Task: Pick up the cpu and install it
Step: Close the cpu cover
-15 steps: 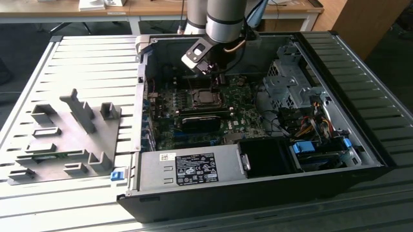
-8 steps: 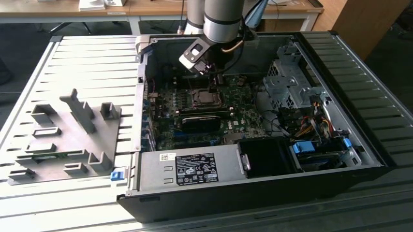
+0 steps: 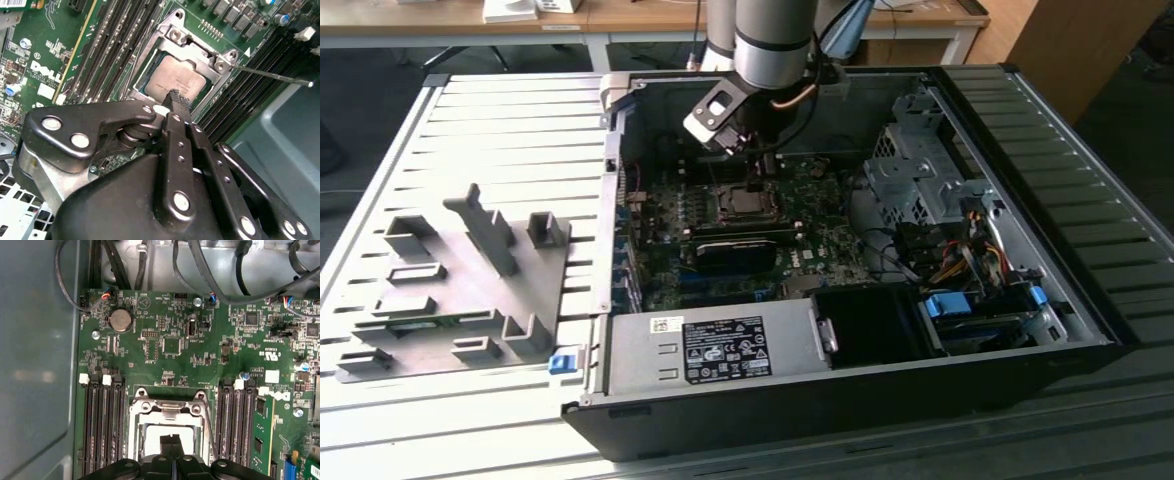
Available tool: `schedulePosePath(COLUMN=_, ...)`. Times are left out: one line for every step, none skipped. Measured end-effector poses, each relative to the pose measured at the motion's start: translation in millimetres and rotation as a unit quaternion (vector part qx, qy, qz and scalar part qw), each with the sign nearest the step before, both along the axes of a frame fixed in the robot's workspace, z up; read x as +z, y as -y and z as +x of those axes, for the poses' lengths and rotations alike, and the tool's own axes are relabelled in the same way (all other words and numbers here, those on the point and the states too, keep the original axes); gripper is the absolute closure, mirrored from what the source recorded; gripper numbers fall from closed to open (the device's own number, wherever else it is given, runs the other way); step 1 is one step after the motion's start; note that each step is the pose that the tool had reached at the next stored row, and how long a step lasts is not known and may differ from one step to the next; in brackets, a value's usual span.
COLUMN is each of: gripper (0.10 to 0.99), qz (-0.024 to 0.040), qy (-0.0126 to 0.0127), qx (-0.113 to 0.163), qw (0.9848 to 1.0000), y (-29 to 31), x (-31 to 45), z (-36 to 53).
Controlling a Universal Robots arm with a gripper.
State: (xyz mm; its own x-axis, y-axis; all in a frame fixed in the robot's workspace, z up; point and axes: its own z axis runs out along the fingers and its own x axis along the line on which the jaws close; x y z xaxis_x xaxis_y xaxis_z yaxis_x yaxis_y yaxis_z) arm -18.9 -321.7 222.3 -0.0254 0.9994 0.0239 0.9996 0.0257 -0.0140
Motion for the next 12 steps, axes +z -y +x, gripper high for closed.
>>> schedulePosePath(gripper=0.98, qz=0.0, qy=0.0, qx=0.0, qw=1.0, y=0.0, x=0.0, z=-1.0)
schedulePosePath(gripper=0.98, qz=0.0, qy=0.0, qx=0.0, qw=1.0, y=0.0, x=-0.1, z=-2.0)
schedulePosePath(gripper=0.98, qz=0.0, qy=0.0, qx=0.0, qw=1.0, y=0.0, x=-0.1, z=-2.8)
schedulePosePath(gripper=0.98, qz=0.0, qy=0.0, qx=0.0, qw=1.0, y=0.0, x=-0.1, z=-3.7)
schedulePosePath(gripper=0.98, qz=0.0, qy=0.0, qx=0.0, qw=1.0, y=0.0, x=-0.1, z=-4.4)
schedulePosePath(gripper=0.98, qz=0.0, qy=0.0, qx=0.0, qw=1.0, y=0.0, x=-0.1, z=-4.9)
schedulePosePath(gripper=0.98, qz=0.0, qy=0.0, qx=0.0, qw=1.0, y=0.0, x=-0.1, z=-5.8)
schedulePosePath(gripper=0.98, qz=0.0, qy=0.0, qx=0.0, qw=1.0, y=0.0, x=-0.1, z=-6.5)
schedulePosePath(gripper=0.98, qz=0.0, qy=0.0, qx=0.0, qw=1.0, y=0.0, x=-0.1, z=-6.7)
schedulePosePath(gripper=0.98, qz=0.0, qy=0.0, qx=0.0, qw=1.0, y=0.0, x=-0.1, z=-6.8)
schedulePosePath(gripper=0.98, qz=0.0, qy=0.0, qx=0.0, qw=1.0, y=0.0, x=-0.1, z=-6.8)
schedulePosePath(gripper=0.98, qz=0.0, qy=0.0, qx=0.0, qw=1.0, y=0.0, x=-0.1, z=-6.9)
